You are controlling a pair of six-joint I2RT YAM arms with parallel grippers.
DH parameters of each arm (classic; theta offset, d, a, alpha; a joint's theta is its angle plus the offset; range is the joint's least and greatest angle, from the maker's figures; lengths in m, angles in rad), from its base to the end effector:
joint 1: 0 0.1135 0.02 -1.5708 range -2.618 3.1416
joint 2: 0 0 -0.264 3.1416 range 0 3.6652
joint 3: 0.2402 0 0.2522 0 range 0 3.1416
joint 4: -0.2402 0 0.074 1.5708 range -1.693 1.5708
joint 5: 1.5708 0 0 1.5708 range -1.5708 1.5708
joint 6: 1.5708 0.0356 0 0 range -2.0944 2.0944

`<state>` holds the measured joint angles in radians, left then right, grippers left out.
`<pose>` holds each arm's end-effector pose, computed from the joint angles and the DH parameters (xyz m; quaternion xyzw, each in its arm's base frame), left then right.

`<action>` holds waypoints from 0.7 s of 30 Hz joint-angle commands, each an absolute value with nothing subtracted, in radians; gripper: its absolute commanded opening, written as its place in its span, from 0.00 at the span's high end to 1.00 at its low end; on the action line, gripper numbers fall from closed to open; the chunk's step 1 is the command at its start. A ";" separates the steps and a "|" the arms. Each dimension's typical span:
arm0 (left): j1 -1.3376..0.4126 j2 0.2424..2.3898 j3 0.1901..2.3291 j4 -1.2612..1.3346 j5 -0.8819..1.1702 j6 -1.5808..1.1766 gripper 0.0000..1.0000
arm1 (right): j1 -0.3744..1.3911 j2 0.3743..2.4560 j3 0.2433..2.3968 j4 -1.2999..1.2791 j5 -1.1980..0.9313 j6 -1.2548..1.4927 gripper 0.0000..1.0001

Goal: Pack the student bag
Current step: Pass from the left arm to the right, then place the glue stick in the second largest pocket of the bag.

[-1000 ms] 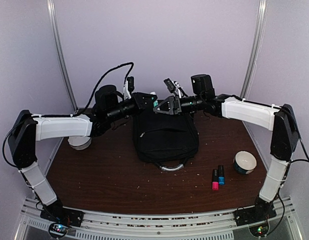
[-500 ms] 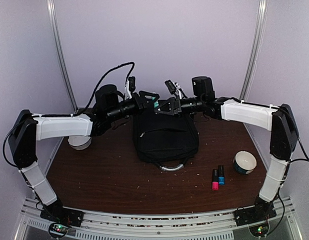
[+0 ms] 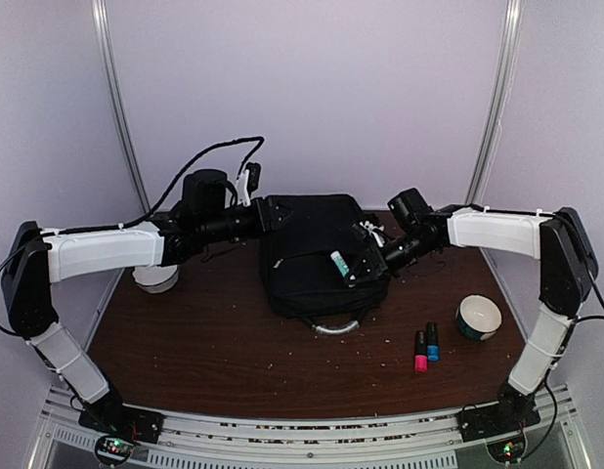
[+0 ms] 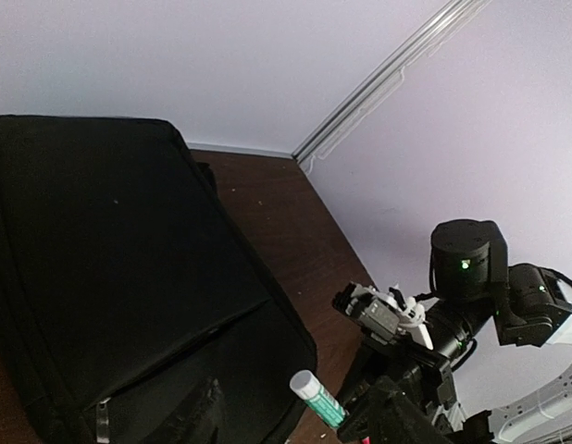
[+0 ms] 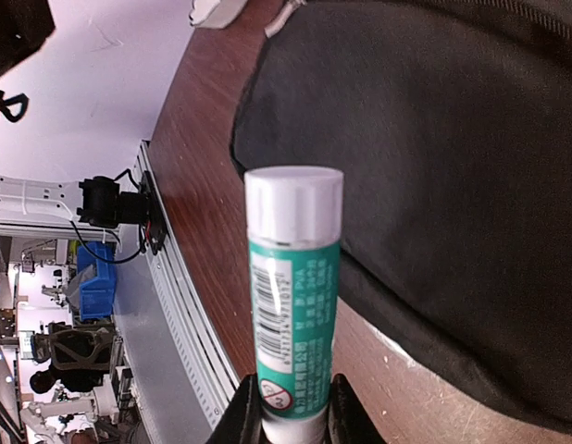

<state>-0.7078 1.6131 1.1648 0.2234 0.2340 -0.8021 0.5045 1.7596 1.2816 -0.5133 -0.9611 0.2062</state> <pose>0.2863 -0.2558 0.3009 0.0361 0.7792 -0.4907 0.3883 0.3066 0.2026 0.2344 -0.2569 0.8207 0.5035 0.0834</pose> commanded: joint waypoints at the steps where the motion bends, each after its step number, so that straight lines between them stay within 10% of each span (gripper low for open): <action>1: -0.695 1.572 1.146 0.122 0.153 -0.722 0.45 | 0.511 1.734 1.239 -0.581 -0.951 0.198 0.89; 21: -0.695 1.544 1.130 -0.001 0.112 -0.684 0.45 | 0.491 1.959 1.471 -0.672 -0.825 0.253 0.88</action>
